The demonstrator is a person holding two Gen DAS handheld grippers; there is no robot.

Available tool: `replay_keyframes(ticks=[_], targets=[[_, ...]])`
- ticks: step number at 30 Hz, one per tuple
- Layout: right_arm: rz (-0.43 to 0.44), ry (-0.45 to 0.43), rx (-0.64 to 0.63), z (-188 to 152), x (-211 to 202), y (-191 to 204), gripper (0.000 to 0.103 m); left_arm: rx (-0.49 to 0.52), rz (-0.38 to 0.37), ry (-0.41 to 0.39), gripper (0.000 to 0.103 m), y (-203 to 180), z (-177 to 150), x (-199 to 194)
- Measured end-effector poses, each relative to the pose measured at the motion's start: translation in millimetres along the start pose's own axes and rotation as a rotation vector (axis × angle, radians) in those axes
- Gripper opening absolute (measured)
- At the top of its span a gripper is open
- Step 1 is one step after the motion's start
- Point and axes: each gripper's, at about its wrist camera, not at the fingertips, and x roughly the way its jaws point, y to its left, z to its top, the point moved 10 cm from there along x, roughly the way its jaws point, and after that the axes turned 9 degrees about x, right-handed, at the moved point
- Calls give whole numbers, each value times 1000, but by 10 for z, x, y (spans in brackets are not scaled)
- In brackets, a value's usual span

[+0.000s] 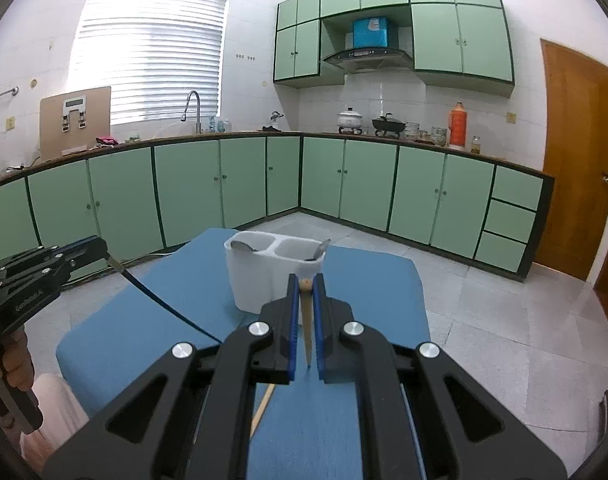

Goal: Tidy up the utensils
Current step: 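Lift both chopsticks and carry them toward the white holder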

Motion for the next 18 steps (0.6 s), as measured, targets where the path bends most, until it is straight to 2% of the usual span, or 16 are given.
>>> replay_keyframes(ticks=[10, 18], targets=[[40, 26, -25, 276, 199, 80, 6, 9, -27, 13, 6, 115, 291, 183], [76, 18, -28, 542, 200, 135, 6, 17, -38, -8, 6, 169, 448, 155]])
